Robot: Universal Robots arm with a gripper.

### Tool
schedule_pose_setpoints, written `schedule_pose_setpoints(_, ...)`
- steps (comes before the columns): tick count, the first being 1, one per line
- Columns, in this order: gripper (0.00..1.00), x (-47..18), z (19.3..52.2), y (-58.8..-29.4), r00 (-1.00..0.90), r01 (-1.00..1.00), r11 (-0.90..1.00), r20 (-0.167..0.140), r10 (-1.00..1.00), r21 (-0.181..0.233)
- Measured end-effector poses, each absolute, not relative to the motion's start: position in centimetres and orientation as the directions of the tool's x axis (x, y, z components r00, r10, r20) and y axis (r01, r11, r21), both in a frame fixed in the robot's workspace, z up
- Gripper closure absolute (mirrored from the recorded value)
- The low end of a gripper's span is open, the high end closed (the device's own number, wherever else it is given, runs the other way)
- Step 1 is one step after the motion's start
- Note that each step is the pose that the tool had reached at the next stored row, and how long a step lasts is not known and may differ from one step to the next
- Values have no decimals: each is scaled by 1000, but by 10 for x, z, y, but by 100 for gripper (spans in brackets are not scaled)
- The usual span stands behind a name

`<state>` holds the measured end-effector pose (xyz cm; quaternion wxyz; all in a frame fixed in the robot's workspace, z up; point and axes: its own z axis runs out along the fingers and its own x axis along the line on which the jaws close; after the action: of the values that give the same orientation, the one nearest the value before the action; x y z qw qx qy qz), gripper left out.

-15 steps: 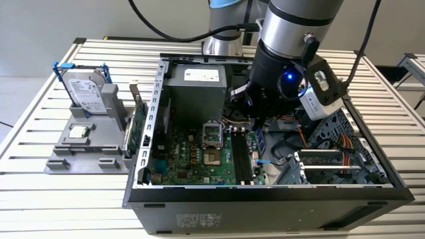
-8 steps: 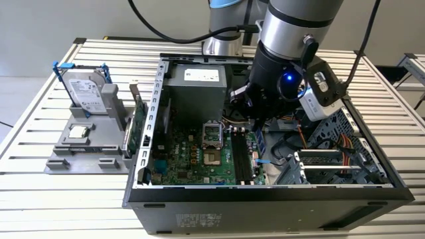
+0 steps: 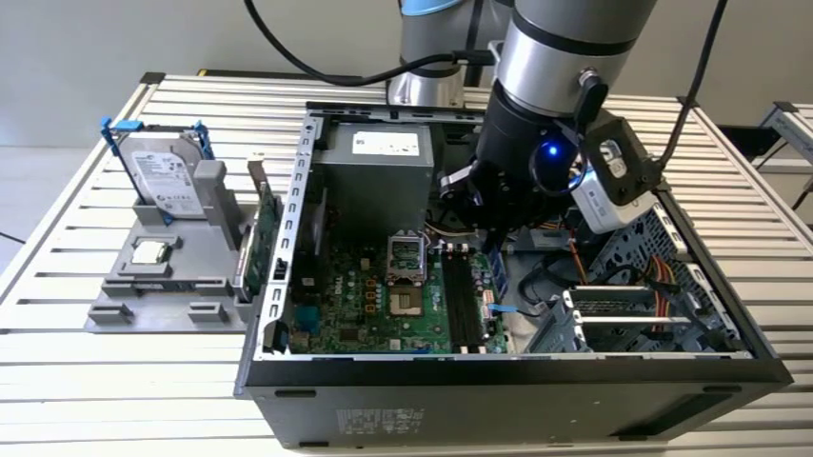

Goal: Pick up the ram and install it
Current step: 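Insert the ram into the slot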

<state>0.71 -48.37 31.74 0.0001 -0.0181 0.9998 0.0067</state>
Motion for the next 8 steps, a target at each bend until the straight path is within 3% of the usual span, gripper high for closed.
schedule_pose_setpoints(8,100,7,315,-484,-999,-36,999,0,-36,9)
